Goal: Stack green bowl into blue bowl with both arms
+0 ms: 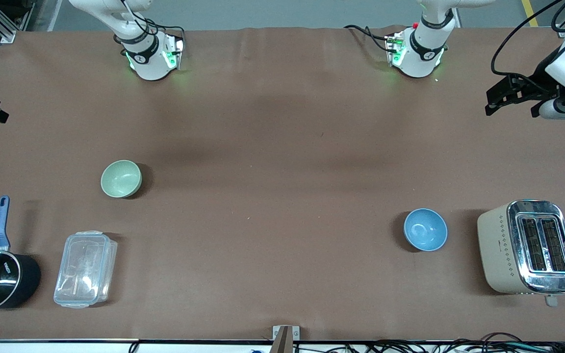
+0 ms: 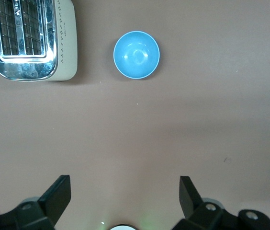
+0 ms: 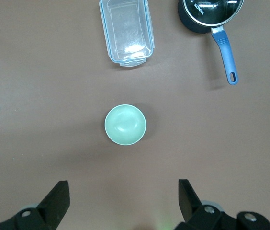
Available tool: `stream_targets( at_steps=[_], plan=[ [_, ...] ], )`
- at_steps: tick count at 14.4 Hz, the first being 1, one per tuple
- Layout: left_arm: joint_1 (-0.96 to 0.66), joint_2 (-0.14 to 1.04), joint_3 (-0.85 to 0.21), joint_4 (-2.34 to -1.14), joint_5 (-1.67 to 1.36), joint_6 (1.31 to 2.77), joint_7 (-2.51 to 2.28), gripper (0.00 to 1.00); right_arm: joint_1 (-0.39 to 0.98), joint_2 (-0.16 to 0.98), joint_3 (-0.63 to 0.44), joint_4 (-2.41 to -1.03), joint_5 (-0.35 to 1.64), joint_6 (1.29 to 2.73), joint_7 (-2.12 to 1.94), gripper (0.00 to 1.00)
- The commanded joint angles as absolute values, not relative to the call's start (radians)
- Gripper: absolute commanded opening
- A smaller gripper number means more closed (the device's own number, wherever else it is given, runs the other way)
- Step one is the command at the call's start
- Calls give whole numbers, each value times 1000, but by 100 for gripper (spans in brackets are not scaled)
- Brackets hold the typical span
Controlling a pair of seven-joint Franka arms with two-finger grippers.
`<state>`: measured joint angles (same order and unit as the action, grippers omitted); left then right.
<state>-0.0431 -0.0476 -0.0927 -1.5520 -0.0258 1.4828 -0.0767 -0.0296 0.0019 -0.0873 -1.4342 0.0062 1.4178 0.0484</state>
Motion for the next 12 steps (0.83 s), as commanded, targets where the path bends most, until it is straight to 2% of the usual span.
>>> stream_targets(
  at_steps=[1,6,8,10,12],
  plan=[
    [-45,-38,-95,-1532,-2,1482,-66,100,-28,-3,-84,-1437,-9,1411,54,100],
    [-28,92,-95,-1470,35,1505,-60,100,-28,-3,-84,-1437,-8,1411,54,100],
    [-25,152,-91,-1479,40,1613,-60,100,-26,-3,-83,-1442,-6,1423,45,100],
    [-23,240,-91,-1479,38,1661,-61,100,-32,-5,-84,-1454,-2,1446,-44,100],
    [-28,336,-87,-1483,54,1744,-64,100,-38,-6,-87,-1556,3,1538,-63,100]
  ],
)
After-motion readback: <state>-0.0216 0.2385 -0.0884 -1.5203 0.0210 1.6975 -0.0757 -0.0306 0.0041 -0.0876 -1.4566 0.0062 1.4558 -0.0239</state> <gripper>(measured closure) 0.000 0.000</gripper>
